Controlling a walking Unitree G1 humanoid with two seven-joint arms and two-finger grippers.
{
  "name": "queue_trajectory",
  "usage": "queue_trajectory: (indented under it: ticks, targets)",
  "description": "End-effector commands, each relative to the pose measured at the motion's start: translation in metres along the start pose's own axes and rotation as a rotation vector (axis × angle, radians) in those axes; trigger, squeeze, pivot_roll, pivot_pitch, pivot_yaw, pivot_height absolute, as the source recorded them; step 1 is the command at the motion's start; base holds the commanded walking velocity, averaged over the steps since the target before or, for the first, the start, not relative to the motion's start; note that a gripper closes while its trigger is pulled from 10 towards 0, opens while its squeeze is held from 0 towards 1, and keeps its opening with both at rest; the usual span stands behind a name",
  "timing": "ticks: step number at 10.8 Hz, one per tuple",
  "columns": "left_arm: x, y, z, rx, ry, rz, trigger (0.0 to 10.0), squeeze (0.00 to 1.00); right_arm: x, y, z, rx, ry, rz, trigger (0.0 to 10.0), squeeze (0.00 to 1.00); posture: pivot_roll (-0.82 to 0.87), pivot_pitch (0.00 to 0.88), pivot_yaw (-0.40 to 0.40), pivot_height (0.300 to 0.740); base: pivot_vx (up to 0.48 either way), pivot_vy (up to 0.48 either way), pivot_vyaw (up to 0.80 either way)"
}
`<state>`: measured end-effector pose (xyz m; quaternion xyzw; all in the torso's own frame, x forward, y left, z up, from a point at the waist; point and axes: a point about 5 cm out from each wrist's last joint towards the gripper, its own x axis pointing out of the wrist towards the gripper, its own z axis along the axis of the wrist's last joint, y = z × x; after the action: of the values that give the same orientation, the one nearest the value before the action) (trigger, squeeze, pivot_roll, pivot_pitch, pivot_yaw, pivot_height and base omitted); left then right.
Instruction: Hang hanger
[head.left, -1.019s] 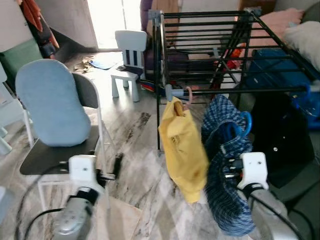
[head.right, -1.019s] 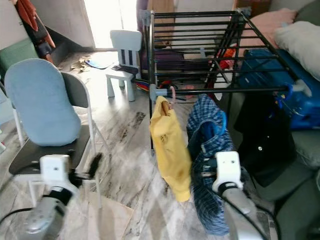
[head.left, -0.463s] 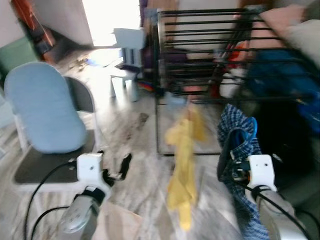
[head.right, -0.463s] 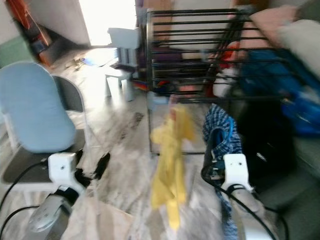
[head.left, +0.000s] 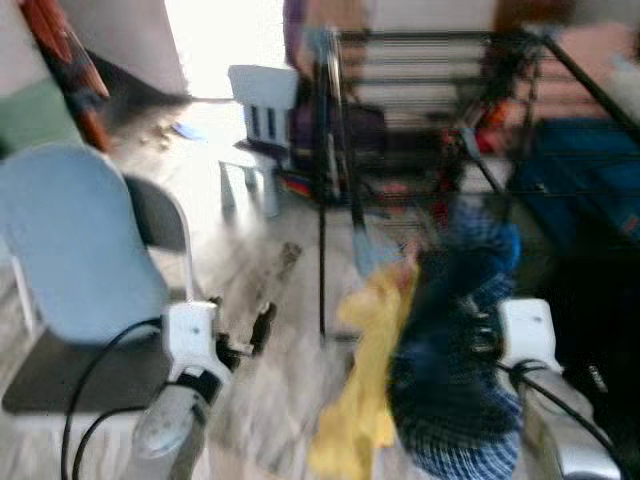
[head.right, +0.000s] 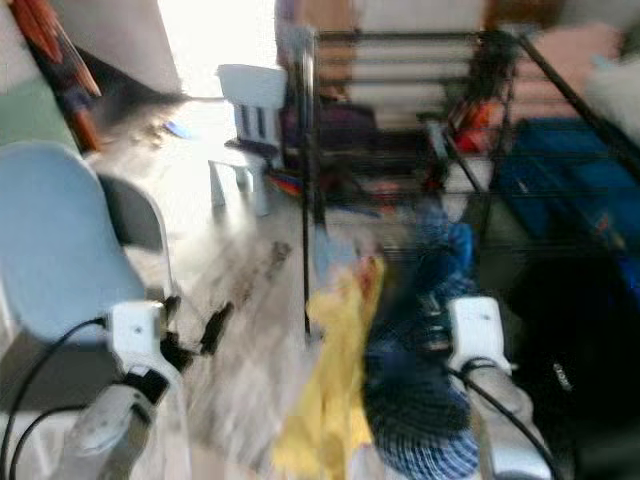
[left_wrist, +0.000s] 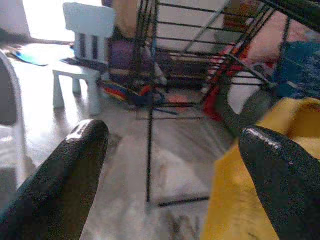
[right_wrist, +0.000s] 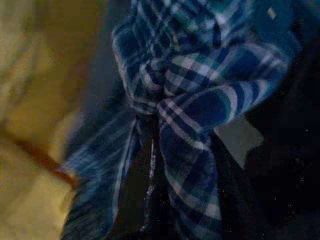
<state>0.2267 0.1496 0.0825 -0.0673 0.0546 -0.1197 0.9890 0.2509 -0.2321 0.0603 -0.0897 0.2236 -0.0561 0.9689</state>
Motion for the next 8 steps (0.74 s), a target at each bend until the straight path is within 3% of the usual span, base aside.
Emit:
queue_trajectory:
  ticks: [1, 4, 8]
  targets:
    - [-0.002, 0.006, 0.003, 0.024, -0.008, 0.019, 10.0, 0.0, 0.001, 0.005, 0.019, 0.006, -0.086, 0.01, 10.0, 0.0, -0.19, 0.0, 0.009, 0.74, 0.311, -0.36, 0.0]
    - [-0.001, 0.006, 0.004, 0.015, -0.016, 0.023, 10.0, 0.0, -0.001, 0.006, 0.014, 0.009, -0.079, -0.008, 10.0, 0.0, -0.19, 0.0, 0.011, 0.74, 0.267, -0.376, 0.0]
    - [0.001, 0.012, 0.004, -0.004, -0.015, 0.061, 10.0, 0.0, -0.002, 0.007, 0.008, 0.013, -0.052, 0.011, 10.0, 0.0, -0.2, 0.0, 0.012, 0.74, 0.0, 0.0, 0.0]
